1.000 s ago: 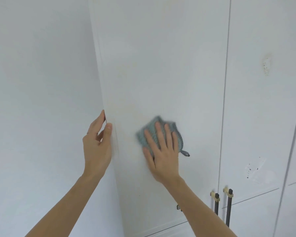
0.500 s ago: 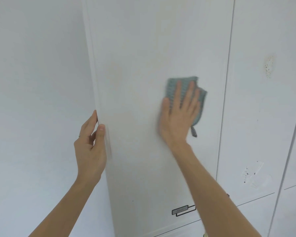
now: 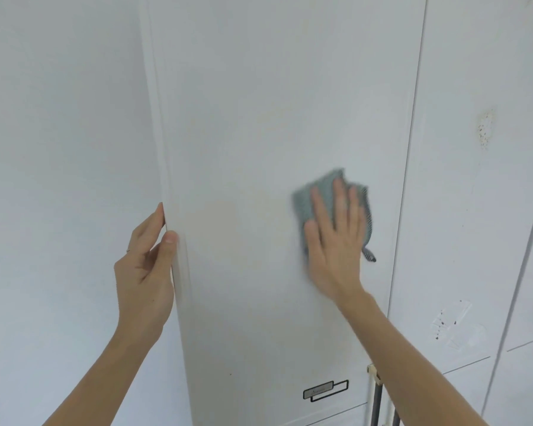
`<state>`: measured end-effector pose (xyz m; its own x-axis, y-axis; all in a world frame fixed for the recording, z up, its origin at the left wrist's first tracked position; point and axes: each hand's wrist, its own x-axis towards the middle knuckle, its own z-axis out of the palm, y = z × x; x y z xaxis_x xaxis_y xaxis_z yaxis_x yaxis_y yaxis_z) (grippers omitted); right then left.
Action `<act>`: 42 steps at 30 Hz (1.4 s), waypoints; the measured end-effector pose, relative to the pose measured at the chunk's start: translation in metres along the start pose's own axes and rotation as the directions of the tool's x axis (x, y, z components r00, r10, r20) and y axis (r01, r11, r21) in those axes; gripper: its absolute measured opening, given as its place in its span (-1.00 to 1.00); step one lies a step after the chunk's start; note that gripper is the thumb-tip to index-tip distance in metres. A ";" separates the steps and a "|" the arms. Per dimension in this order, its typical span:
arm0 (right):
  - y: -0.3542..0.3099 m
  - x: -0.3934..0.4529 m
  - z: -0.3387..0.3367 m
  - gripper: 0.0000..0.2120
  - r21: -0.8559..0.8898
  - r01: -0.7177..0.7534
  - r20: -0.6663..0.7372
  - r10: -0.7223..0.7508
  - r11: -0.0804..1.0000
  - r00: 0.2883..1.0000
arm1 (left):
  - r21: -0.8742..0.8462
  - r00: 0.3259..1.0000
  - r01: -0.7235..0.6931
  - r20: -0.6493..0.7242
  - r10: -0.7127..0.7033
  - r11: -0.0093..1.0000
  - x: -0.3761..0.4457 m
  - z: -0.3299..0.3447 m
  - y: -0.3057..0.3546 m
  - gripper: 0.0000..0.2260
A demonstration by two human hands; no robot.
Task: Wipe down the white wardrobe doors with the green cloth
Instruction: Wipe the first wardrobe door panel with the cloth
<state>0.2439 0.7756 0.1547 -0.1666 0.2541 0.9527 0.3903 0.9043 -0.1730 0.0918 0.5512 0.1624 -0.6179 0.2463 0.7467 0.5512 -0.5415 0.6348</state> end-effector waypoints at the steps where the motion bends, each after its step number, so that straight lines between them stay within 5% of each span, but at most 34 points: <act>1: -0.010 0.024 -0.001 -0.51 -0.003 -0.111 -0.064 0.110 0.994 0.992 | -0.001 1.000 0.007 0.009 -0.007 1.000 0.001 -0.001 0.001 -0.62; 4: -0.066 0.064 0.008 -0.48 -0.060 -0.187 -0.188 0.173 0.980 0.967 | -0.018 1.000 0.014 0.020 -0.014 1.000 0.002 -0.003 0.002 -0.62; 8: -0.127 0.014 0.031 -0.51 -0.062 0.178 -0.056 -0.181 0.982 0.982 | -0.042 0.997 0.027 0.067 -0.025 0.999 0.007 -0.010 -0.001 -0.63; 15: -0.048 -0.164 0.054 -0.57 -0.050 0.461 0.225 -0.440 0.886 0.869 | -0.028 0.989 0.031 0.146 -0.027 0.999 0.007 -0.020 -0.004 -0.60; 18: -0.035 -0.136 0.045 -0.57 -0.036 0.400 0.184 -0.387 0.916 0.903 | -0.026 0.988 0.026 0.156 -0.021 0.999 0.004 -0.024 -0.009 -0.59; 21: -0.065 -0.061 0.038 -0.55 -0.021 0.129 -0.013 -0.129 0.991 0.992 | -0.006 0.988 0.025 0.150 -0.023 1.000 -0.007 -0.026 -0.017 -0.60; 25: -0.120 -0.013 0.042 -0.51 -0.001 -0.133 -0.142 0.131 0.991 0.981 | 0.036 0.986 0.039 0.160 -0.044 0.999 -0.022 -0.031 -0.030 -0.61; 32: -0.123 -0.179 0.084 -0.54 0.058 0.188 0.031 -0.190 0.980 0.981 | 0.070 0.985 0.053 0.163 -0.063 0.996 -0.033 -0.036 -0.037 -0.60; 38: -0.054 -0.276 0.087 -0.61 0.010 0.273 0.201 -0.270 0.962 0.942 | 0.086 0.976 0.063 0.201 -0.079 0.994 -0.049 -0.044 -0.047 -0.58; 42: -0.043 -0.196 0.073 -0.55 -0.031 0.025 -0.004 -0.025 0.999 1.000 | 0.098 0.976 0.093 0.187 -0.110 0.991 -0.058 -0.044 -0.049 -0.58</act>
<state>0.1937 0.7116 -0.0427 -0.1732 0.2298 0.9577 0.4135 0.8995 -0.1411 0.0759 0.5279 0.0794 -0.5589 0.4506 0.6961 0.5438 -0.4346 0.7179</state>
